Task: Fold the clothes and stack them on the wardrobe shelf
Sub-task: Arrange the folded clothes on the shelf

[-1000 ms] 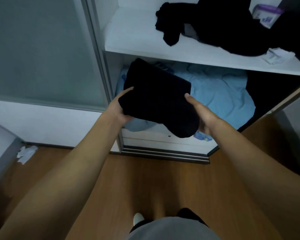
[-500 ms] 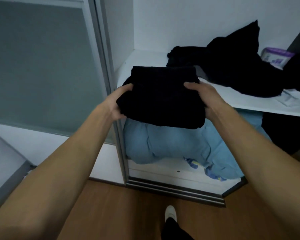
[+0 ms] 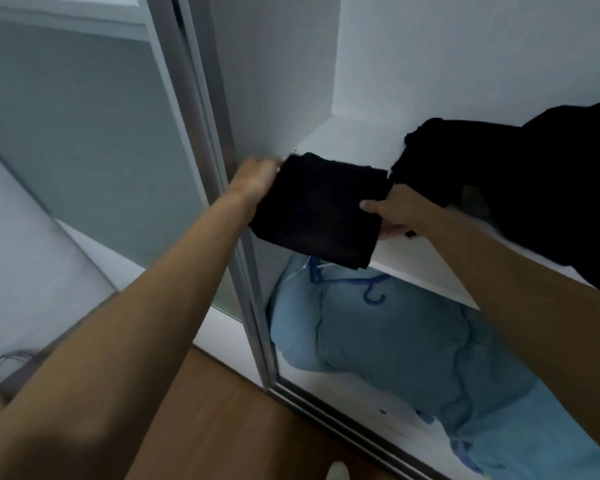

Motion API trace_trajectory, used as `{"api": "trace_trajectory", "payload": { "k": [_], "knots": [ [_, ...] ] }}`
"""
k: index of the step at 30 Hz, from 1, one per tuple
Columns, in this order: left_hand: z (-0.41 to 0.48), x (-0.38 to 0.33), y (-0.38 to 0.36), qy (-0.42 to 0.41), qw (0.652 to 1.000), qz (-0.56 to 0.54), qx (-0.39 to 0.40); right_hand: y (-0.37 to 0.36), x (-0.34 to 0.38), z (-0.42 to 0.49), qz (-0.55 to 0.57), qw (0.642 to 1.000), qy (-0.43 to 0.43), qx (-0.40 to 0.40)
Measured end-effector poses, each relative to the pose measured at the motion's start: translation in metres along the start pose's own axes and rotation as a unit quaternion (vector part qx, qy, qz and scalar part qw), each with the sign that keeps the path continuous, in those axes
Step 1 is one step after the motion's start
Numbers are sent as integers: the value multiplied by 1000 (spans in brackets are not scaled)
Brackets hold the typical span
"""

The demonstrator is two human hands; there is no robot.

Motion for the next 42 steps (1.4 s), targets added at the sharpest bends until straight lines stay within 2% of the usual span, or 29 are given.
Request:
{"api": "trace_trajectory", "payload": {
  "k": [2,3,4,5,7,9,14,17,20,22,24,25,28,31,34,37,38,42],
  "knots": [
    [9,16,-12,-32,990,134,14,15,-2,26,-161,980,76,-95],
    [12,23,-16,-45,980,194,13,22,2,37,-181,963,125,-153],
    [14,29,-21,-60,966,252,-5,27,8,48,-176,955,162,-178],
    [16,35,-25,-77,947,309,-37,29,15,58,-160,957,180,-159],
    [19,41,-34,-110,907,393,-109,26,26,76,-154,972,170,-48],
    [23,39,-39,-129,888,416,-150,22,29,92,-173,970,166,34],
    [45,8,-35,-165,877,401,-208,27,42,122,-191,935,292,63],
    [62,-19,-40,-184,868,398,-231,35,46,141,-134,946,289,53],
    [83,-34,-48,-163,865,437,-186,34,42,165,-71,973,214,55],
    [84,-32,-56,-188,847,483,-121,30,39,178,-58,982,171,55],
    [76,-19,-70,-241,817,519,-63,26,38,186,-79,982,172,26],
    [72,-11,-77,-240,807,539,-31,25,37,188,-91,979,181,2],
    [78,13,-87,-164,805,569,43,23,37,183,-115,968,209,-78],
    [100,20,-87,-153,799,581,38,25,40,166,-144,954,224,-135],
    [127,13,-89,-150,796,586,31,13,42,136,-43,955,229,-182],
    [149,7,-84,-169,798,578,27,-23,34,109,90,981,140,-95],
    [153,7,-82,-183,797,575,21,-36,31,104,78,986,121,-83],
    [157,9,-78,-192,797,571,33,-63,25,93,-87,975,152,-140]
  ]
}}
Point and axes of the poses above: each hand's wrist, its own z-axis towards the middle knuckle, its own y-axis out of the back of the hand, x = y × z, the point moved 1 cm from there along z, towards the middle knuckle, and after that the axes turned 1 degree about y, right-handed, at the moved point
